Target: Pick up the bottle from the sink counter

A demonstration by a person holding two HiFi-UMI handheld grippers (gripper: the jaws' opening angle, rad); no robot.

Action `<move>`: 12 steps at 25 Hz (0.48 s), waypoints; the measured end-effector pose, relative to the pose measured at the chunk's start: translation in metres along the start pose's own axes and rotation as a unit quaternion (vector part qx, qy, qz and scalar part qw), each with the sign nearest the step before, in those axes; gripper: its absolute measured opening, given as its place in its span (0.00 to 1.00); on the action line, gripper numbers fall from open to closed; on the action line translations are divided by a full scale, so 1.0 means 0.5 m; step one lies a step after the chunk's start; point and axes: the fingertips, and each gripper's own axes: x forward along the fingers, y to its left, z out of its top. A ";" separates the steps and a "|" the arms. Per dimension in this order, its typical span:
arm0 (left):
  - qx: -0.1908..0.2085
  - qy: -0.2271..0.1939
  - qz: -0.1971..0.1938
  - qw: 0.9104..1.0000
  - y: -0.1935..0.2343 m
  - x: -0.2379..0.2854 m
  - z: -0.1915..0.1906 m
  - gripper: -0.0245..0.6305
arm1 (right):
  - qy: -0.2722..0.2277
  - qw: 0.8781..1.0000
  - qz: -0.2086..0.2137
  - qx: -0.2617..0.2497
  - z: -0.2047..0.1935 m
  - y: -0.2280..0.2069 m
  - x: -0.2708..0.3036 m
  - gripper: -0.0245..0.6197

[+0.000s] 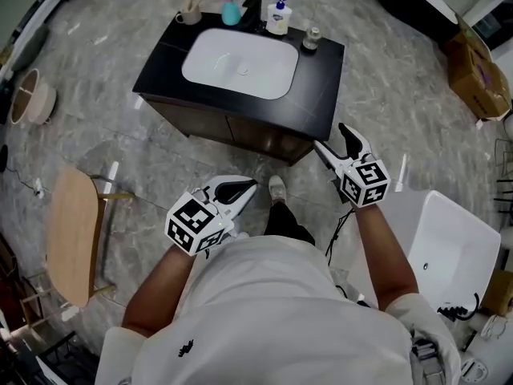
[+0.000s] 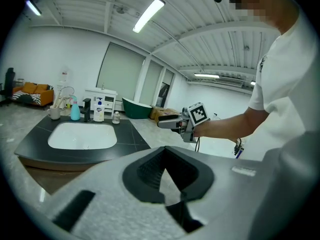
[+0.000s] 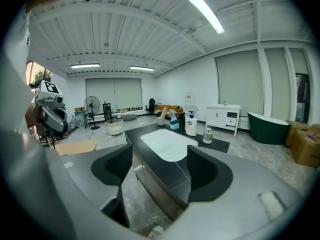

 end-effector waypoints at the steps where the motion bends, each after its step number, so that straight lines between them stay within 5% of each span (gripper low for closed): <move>1: -0.003 0.000 0.005 1.000 0.016 0.016 0.014 0.05 | 0.002 1.000 0.004 -0.002 0.006 -0.023 0.020 0.59; 12: -0.024 -0.003 0.055 0.998 0.161 0.186 0.154 0.05 | 0.016 0.999 0.033 -0.020 0.060 -0.303 0.245 0.59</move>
